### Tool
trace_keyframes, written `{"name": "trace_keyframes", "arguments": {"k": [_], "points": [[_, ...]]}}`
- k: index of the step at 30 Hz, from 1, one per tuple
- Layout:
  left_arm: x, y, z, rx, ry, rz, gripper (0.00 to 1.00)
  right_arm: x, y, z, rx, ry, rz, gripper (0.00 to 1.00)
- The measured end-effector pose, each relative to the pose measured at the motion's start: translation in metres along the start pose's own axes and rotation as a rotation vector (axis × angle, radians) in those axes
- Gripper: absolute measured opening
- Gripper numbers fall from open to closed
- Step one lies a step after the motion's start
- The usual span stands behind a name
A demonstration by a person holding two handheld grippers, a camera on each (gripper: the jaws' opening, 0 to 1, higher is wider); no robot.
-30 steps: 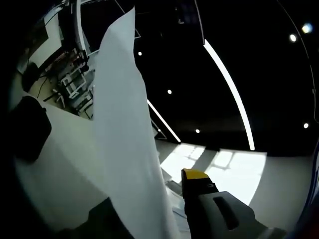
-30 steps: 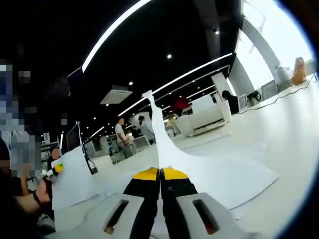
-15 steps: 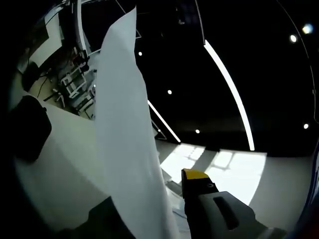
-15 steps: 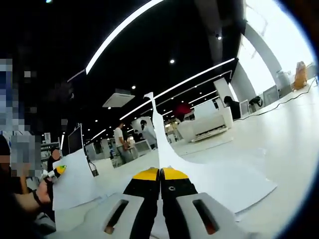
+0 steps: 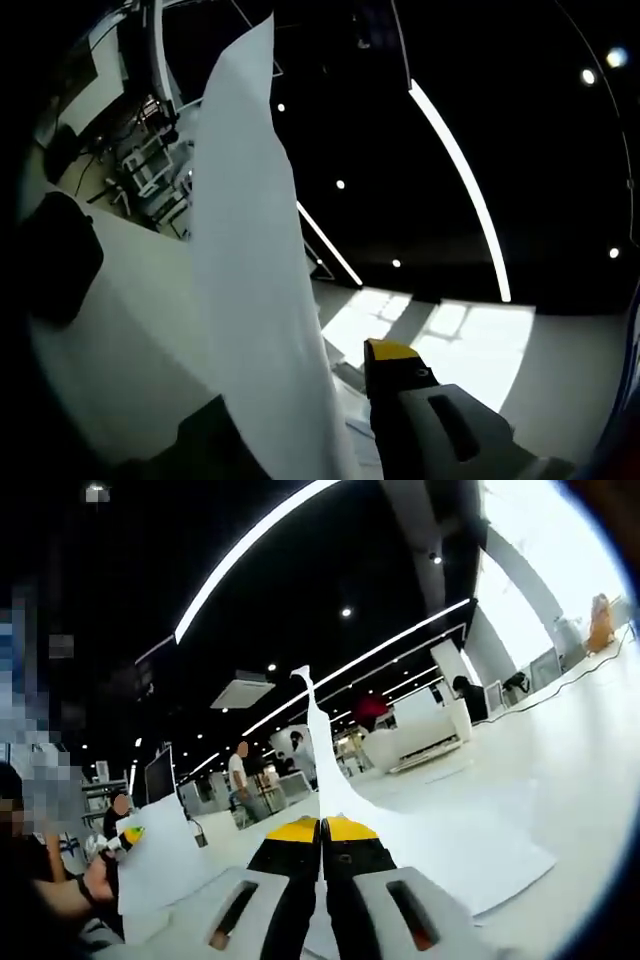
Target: Organize the stack of printing papers by aligning and flattening the scattered papers on the table
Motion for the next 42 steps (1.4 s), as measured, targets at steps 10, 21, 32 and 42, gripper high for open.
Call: {"name": "trace_keyframes", "arguments": {"k": [10,21,32,42], "points": [[0.000,0.000,0.000,0.000,-0.002,0.001,0.20,0.003,0.002,-0.010,-0.010,0.037,-0.021,0.00],[0.000,-0.001,0.004,0.000,-0.003,0.002,0.20,0.007,0.019,-0.031,-0.019,0.081,0.007,0.00],[0.000,-0.001,0.005,0.002,-0.003,0.001,0.20,0.008,0.033,-0.041,-0.038,0.105,0.023,0.00],[0.001,0.000,0.002,0.000,-0.002,0.001,0.20,0.009,0.051,-0.061,-0.058,0.146,0.049,0.00]]}}
Point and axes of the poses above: the point that each gripper's makers call its tool centre point, and the gripper's own axes: x roughly forward along the fingers, z roughly to its right, y roughly out of its top, the point moved 3 cm from there along -x, roughly backward along the fingers, and after that the axes turned 2 degrees about x, right-handed, at the moved point
